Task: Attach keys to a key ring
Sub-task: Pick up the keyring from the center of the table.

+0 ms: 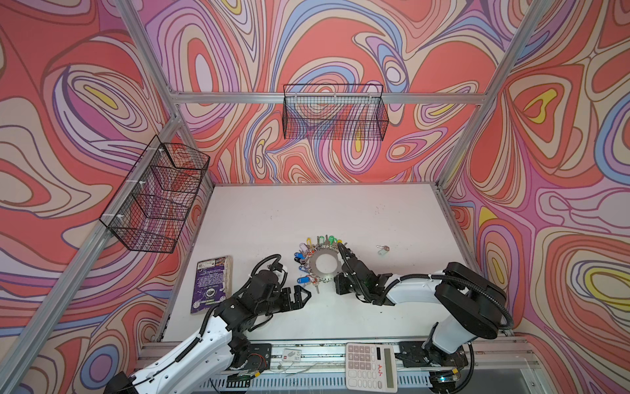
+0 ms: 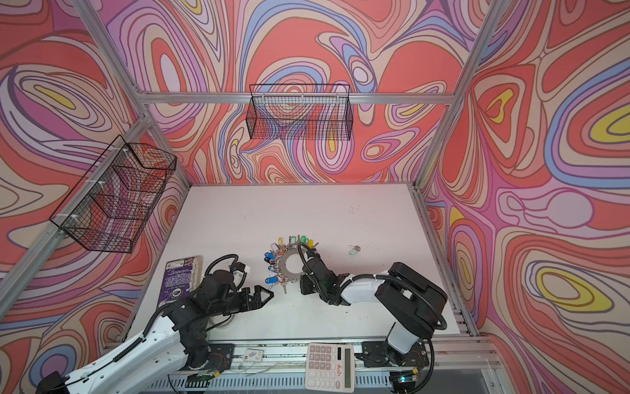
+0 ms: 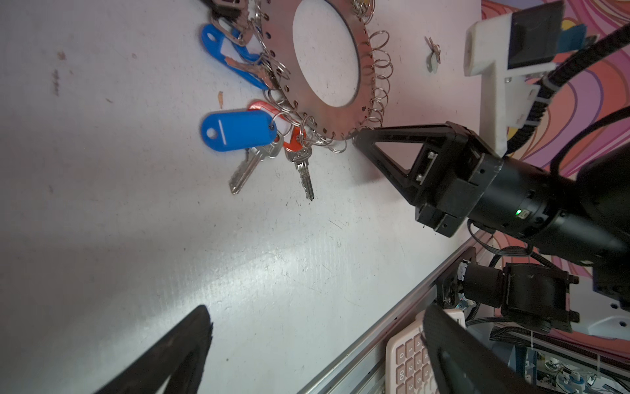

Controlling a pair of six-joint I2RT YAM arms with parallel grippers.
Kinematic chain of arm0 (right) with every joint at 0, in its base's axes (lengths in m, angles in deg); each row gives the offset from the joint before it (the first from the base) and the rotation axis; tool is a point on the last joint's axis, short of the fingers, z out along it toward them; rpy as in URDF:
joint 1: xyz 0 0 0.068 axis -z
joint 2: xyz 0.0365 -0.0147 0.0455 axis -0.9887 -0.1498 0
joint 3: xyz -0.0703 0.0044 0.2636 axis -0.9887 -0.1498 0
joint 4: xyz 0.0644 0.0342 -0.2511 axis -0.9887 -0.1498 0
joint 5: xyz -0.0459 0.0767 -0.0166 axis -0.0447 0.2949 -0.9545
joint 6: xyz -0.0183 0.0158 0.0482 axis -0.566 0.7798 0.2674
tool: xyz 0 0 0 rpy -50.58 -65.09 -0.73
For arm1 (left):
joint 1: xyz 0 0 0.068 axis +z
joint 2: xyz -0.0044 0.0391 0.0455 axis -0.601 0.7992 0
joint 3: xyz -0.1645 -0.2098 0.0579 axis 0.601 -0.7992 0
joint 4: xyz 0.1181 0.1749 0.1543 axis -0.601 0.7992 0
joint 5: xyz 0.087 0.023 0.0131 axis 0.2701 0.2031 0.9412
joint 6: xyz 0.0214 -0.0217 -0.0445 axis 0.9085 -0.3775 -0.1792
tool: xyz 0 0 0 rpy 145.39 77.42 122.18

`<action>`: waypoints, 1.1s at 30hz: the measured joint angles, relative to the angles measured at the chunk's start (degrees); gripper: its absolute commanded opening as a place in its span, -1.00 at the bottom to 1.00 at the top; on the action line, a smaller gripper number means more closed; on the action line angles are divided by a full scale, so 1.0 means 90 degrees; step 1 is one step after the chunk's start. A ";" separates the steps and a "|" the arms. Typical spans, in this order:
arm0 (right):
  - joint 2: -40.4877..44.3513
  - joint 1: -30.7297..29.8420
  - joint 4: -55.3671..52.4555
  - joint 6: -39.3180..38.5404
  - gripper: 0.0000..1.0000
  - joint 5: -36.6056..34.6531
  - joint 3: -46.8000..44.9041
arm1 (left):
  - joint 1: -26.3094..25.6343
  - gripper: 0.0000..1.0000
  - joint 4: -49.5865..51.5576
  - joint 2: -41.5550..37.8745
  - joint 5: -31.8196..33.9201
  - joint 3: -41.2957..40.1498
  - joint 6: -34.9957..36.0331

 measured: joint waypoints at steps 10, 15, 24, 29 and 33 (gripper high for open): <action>0.1195 0.0015 0.0629 -0.1265 -1.00 -0.0342 -0.0634 | -0.0007 0.70 0.0600 -0.0559 0.0459 0.0843 0.0551; 0.1418 0.0034 0.0996 -0.2237 -1.00 -0.0260 -0.0481 | -0.0007 0.66 0.0765 -0.0505 0.0580 0.1690 0.1239; 0.1729 0.0559 0.2227 -0.3463 -1.00 0.0651 -0.0867 | -0.0007 0.72 0.0964 -0.0155 0.0838 0.2735 0.2997; 0.1938 0.0755 0.2635 -0.3874 -1.00 0.1392 -0.0988 | -0.0007 0.77 0.0804 -0.0121 0.1112 0.2795 0.3655; 0.1967 0.0886 0.3021 -0.3980 -1.00 0.2093 -0.1103 | -0.0007 0.81 0.0374 0.0022 0.1039 0.2756 0.4204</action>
